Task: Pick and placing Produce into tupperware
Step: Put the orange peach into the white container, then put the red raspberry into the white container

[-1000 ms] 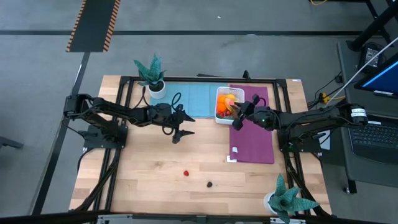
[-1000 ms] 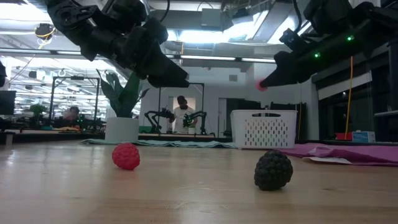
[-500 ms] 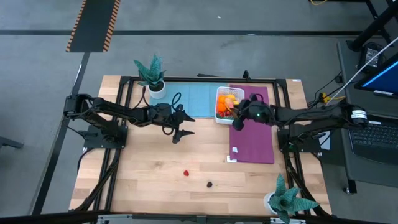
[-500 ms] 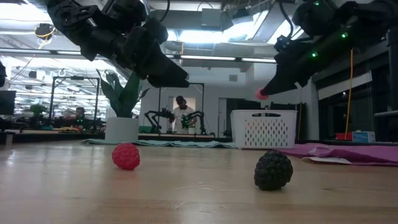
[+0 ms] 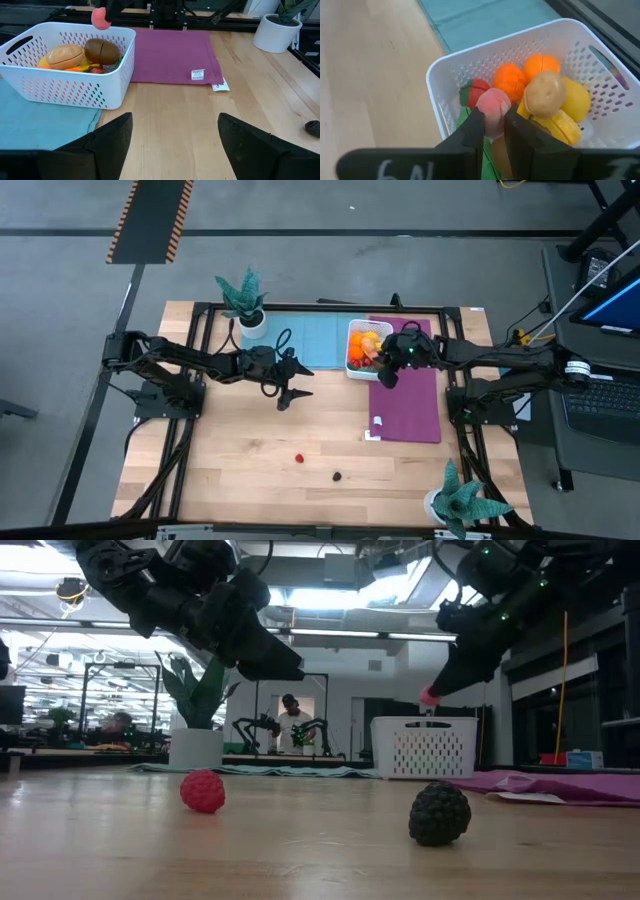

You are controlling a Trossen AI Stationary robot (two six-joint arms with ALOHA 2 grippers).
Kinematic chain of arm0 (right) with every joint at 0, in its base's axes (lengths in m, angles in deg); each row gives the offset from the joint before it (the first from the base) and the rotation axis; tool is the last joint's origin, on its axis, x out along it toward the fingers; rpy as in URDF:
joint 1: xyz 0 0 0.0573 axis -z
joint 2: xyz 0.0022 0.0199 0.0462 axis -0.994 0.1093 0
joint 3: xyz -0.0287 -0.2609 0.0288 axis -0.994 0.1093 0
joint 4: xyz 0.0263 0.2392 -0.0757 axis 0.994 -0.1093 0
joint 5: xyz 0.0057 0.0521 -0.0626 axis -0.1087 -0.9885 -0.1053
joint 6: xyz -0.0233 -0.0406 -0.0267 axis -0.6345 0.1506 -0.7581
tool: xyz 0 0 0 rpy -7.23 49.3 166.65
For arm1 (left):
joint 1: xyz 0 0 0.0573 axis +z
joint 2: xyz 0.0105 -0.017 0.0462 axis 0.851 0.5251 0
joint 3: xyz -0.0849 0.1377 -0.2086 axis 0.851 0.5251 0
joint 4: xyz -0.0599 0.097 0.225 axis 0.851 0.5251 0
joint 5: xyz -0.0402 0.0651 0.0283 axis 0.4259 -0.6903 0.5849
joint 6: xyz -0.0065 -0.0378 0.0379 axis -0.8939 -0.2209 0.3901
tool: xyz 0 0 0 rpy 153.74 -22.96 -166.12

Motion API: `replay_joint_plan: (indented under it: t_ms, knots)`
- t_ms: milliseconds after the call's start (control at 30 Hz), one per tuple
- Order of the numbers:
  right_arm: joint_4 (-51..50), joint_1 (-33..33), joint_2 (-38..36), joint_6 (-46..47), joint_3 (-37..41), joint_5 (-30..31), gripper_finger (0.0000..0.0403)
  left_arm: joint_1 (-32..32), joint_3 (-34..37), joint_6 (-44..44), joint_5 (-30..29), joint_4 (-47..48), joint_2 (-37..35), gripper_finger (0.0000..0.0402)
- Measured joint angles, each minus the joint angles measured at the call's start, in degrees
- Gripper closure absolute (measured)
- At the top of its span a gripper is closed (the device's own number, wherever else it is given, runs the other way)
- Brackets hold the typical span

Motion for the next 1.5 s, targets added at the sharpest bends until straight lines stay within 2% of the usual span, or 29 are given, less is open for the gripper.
replay_joint_plan:
  t_ms: [233, 533, 767, 1000, 1367, 1500]
  knots:
    - [0.2, 0.1, 1.2, 0.1, -0.3, -0.4, 0.0341, 0.0, 0.0, 0.0, 0.0, 0.0, 0.0, 0.0115]
    - [7.2, 0.1, 9.0, -2.9, -0.3, -0.4, 0.0341, 0.0, 0.0, 0.0, 0.0, 0.0, 0.0, 0.0115]
    - [6.2, 0.3, 10.6, -3.1, -0.2, -0.4, 0.0331, 0.0, 0.0, 0.0, 0.0, 0.4, 0.0, 0.0115]
    - [6.6, 0.3, 10.6, -4.3, -0.2, -0.4, 0.0286, 0.0, 0.0, 0.0, 0.0, 0.4, 0.0, 0.0115]
    - [7.1, 0.3, 10.6, -4.6, -0.2, -0.3, 0.0186, 0.0, 0.0, 0.0, 0.0, 0.4, 0.0, 0.0115]
    - [7.1, 0.3, 10.6, -4.8, -0.8, -0.3, 0.0165, 0.0, 0.0, 0.7, 0.0, 0.4, 0.0, 0.0115]
